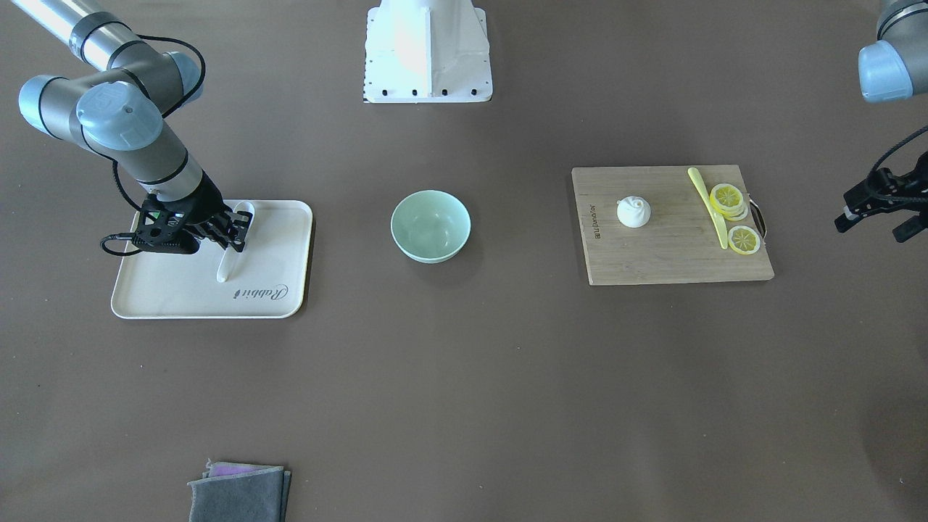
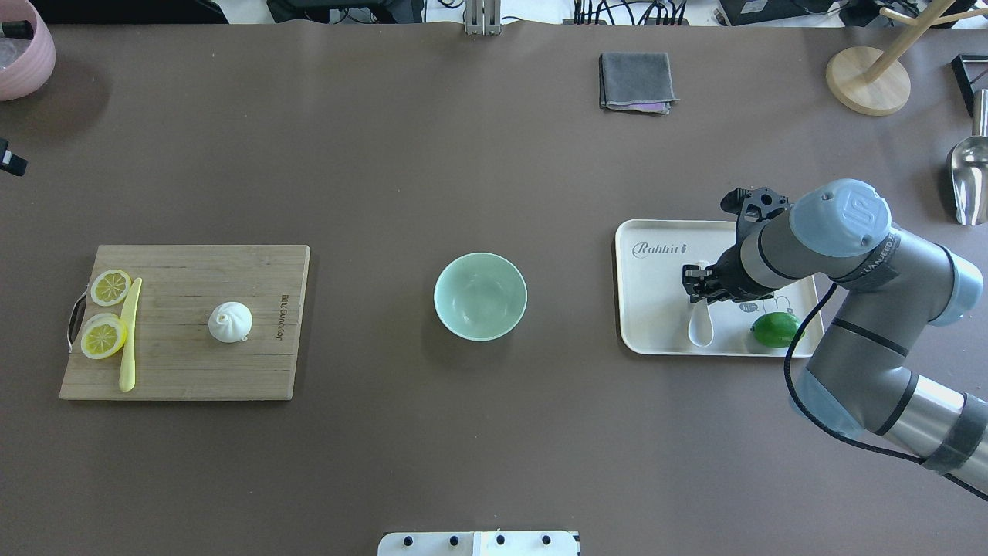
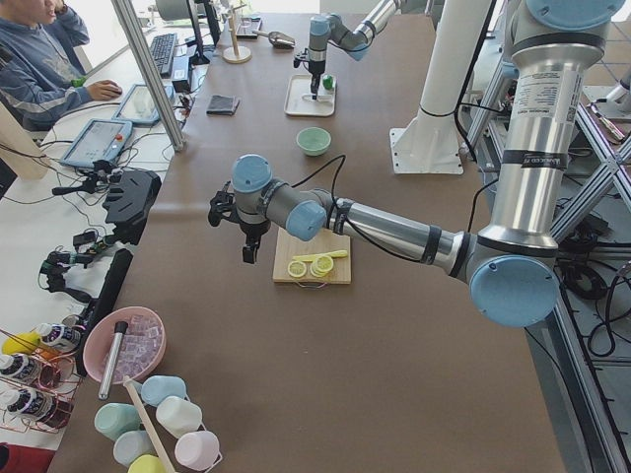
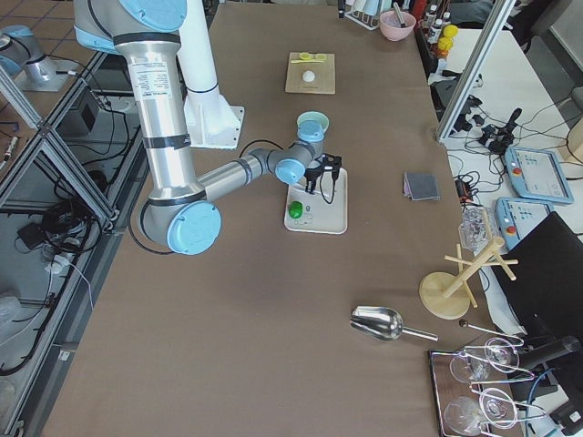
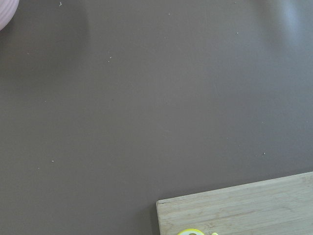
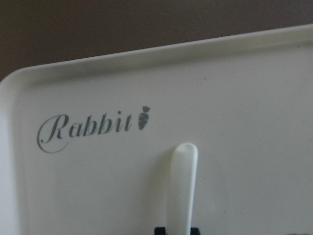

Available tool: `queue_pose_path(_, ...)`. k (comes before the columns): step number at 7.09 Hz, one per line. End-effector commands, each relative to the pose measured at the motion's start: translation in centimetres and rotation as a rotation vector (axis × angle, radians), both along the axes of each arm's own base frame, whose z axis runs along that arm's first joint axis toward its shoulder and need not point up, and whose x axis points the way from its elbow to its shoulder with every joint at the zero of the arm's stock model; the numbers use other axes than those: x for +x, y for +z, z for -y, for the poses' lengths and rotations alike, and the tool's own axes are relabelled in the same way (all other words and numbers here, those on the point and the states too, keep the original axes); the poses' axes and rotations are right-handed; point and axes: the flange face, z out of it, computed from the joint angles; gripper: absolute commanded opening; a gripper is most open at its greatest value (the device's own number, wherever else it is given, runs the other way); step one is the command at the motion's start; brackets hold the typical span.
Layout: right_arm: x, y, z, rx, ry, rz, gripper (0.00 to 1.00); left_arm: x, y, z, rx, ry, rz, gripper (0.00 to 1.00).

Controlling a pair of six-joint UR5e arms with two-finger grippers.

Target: Put spoon and bun in bowl

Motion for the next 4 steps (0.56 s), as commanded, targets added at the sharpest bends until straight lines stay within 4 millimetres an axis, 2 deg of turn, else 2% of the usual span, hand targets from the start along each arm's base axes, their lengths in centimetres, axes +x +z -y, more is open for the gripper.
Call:
queue_pose_path(1, 0.6, -2.5, 0.2, 0.021, 0.011, 0.036, 0.00, 8.1, -3.3, 0.7, -0.084, -0.081, 0.037, 0.98)
queue_pose_path(2, -0.4, -5.7, 1.2, 0.006, 0.030, 0.047, 0.00, 12.2, -3.7, -0.2, -0.075, -0.114, 0.057, 0.97)
queue_pose_path(3, -2.2, -10.9, 2.6, -0.030, 0.061, 0.049, 0.00, 15.6, -5.6, -0.8, -0.117, -0.136, 0.024, 0.95)
queue_pose_path(4, -3.4, -15.5, 3.4, -0.056, 0.091, 0.073, 0.00, 19.3, -7.8, -2.1, -0.158, -0.133, -0.008, 0.93)
